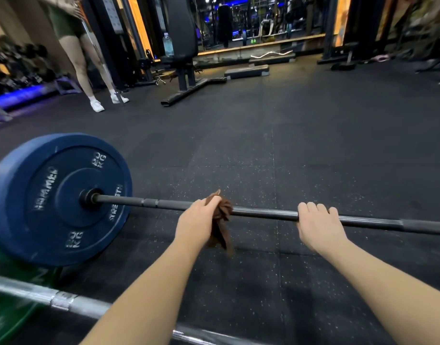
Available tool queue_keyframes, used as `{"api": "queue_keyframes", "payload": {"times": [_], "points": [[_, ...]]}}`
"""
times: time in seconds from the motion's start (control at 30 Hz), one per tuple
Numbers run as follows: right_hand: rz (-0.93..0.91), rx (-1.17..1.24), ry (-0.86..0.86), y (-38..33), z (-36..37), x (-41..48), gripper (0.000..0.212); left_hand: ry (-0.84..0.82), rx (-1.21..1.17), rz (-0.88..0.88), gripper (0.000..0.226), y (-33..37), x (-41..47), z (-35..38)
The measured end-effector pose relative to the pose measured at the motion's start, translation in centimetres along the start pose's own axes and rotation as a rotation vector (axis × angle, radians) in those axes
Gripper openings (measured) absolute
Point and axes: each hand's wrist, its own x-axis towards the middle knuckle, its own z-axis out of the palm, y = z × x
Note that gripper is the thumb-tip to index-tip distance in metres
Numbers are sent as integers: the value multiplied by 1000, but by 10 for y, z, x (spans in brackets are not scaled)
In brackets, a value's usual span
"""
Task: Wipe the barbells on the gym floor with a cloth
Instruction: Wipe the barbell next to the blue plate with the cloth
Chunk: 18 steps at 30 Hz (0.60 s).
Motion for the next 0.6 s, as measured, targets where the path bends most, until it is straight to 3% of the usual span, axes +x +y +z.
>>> {"api": "queue_keyframes", "payload": {"times": [0.2, 0.3, 0.43, 0.6], "points": [[75, 62, -109, -9, -11, 3, 14, -30, 67, -93, 46, 12, 12, -9], [100, 104, -202, -21, -23, 11, 29, -18, 51, -30, 42, 29, 10, -7], [-163, 78, -37, -57, -33, 25, 45, -17, -2, 101, 45, 53, 5, 11], [-121, 168, -131, -96, -32, 34, 24, 9, 5, 193, 47, 44, 1, 11]]}}
